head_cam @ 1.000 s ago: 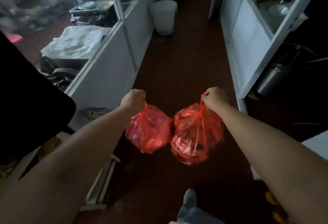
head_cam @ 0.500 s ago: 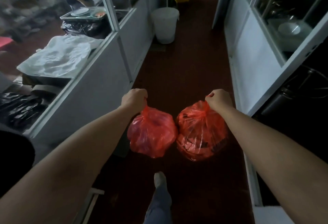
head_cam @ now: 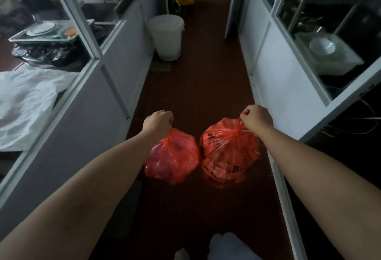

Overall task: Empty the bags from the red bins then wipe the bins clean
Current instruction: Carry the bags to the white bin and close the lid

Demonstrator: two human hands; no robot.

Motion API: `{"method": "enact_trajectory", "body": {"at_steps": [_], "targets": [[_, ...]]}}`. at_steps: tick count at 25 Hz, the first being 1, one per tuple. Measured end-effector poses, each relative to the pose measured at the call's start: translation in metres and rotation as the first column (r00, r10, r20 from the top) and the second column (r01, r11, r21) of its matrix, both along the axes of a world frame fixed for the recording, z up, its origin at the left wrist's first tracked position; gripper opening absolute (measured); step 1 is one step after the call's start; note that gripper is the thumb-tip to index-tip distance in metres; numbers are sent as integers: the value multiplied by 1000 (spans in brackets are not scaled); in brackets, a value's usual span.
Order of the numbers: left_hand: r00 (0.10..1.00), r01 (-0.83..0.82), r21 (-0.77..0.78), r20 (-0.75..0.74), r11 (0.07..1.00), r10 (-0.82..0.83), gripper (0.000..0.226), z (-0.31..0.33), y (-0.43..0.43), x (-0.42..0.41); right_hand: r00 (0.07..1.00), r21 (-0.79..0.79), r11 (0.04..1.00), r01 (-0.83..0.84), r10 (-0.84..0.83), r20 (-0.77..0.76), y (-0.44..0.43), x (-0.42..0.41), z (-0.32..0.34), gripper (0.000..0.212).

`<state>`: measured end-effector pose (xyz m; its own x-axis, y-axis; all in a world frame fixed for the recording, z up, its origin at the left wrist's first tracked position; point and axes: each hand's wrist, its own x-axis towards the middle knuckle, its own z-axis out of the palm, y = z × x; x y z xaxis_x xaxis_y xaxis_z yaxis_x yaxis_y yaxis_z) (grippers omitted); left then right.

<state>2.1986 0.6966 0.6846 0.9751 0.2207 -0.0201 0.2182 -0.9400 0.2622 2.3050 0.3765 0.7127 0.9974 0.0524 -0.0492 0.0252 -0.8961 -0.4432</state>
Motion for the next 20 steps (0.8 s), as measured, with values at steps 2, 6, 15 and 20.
{"method": "enact_trajectory", "body": {"at_steps": [2,6,15,20], "targets": [[1000,-13,21,-7,1000,13,20,-1,10,53,1000,10,1000,1,-1,2,6,56,-2,12],[997,-70,42,-22,997,71,13,-4,23,158,999,53,998,-16,18,-39,22,171,-13,11],[978,-210,24,-5,977,211,7,22,53,367,987,43,991,-128,131,-92,69,397,-4,12],[976,-213,33,-45,977,214,14,5,83,479,988,58,991,-118,123,-93,98,517,-17,11]]}}
